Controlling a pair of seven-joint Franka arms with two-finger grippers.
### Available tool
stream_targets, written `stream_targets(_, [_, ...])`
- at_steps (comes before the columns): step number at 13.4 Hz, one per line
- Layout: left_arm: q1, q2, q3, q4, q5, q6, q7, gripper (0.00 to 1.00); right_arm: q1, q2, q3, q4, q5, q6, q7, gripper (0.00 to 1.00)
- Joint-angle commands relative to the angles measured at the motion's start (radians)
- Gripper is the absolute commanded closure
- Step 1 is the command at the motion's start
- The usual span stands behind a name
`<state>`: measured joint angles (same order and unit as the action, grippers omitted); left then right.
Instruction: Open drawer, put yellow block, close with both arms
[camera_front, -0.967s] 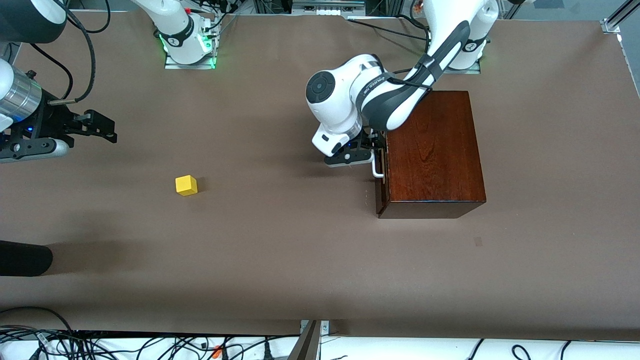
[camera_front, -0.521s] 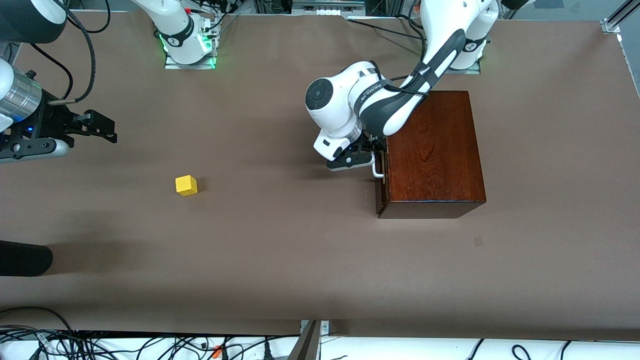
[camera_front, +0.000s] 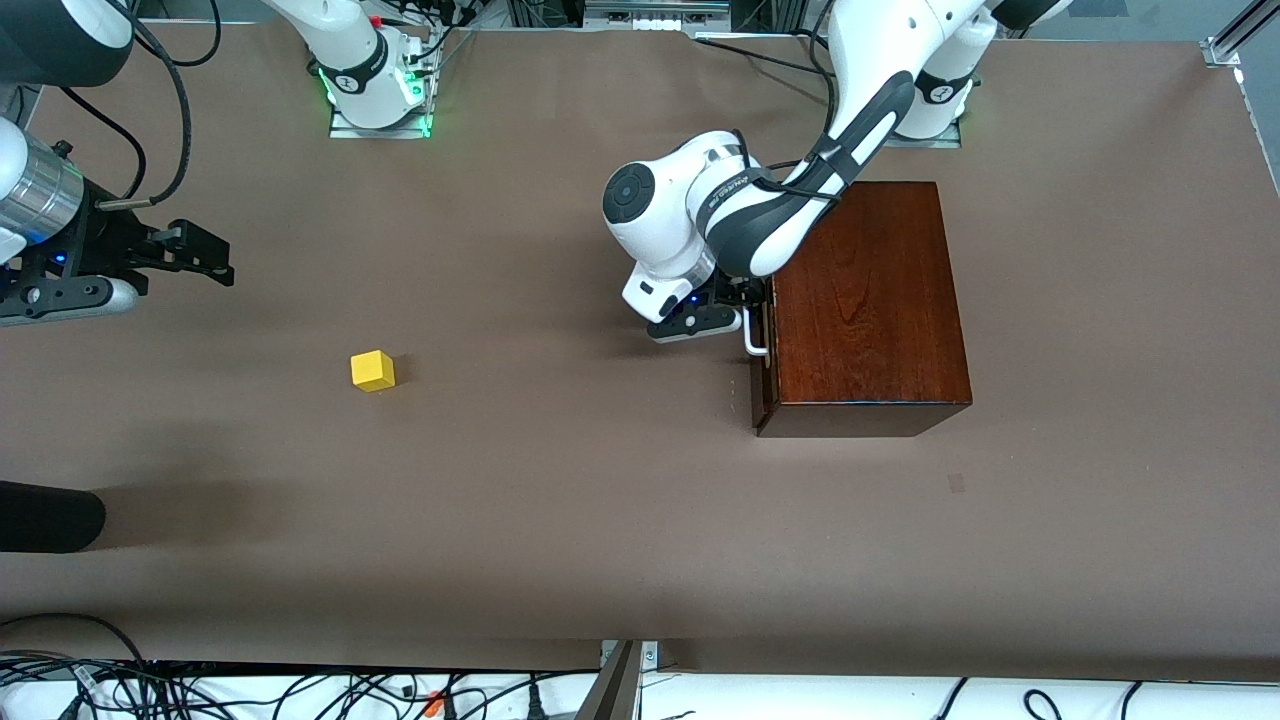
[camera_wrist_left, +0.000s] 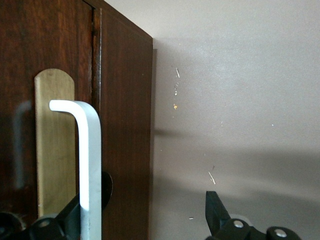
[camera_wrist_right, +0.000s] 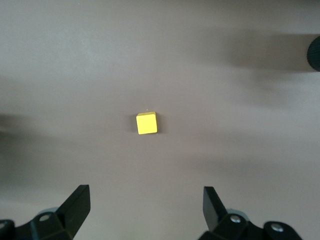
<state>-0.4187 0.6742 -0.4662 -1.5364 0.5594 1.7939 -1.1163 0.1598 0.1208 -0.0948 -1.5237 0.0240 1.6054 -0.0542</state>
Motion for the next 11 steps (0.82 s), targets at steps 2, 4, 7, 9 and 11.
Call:
stream_targets(2, [-0.015, 0.013, 0.0, 0.025, 0.024, -0.002, -0.017, 0.0, -0.003, -0.001, 0.0, 0.002, 0.007, 0.007, -0.001, 0.0])
stream_targets(4, [-0.031, 0.018, 0.0, 0.039, 0.014, 0.007, -0.019, 0.0, -0.003, -0.001, 0.0, 0.002, 0.007, 0.008, -0.001, 0.0])
stream_targets(7, [-0.04, 0.027, 0.0, 0.061, 0.01, 0.021, -0.026, 0.0, -0.003, -0.001, 0.0, 0.004, 0.005, 0.008, -0.001, 0.0])
stream_targets(9, [-0.055, 0.042, -0.002, 0.091, 0.008, 0.021, -0.03, 0.0, -0.003, -0.001, 0.0, 0.004, 0.005, 0.008, -0.001, 0.0])
stream_targets(11, [-0.074, 0.067, -0.002, 0.13, 0.008, 0.021, -0.04, 0.0, -0.003, -0.003, 0.0, 0.004, 0.007, 0.007, -0.001, 0.0])
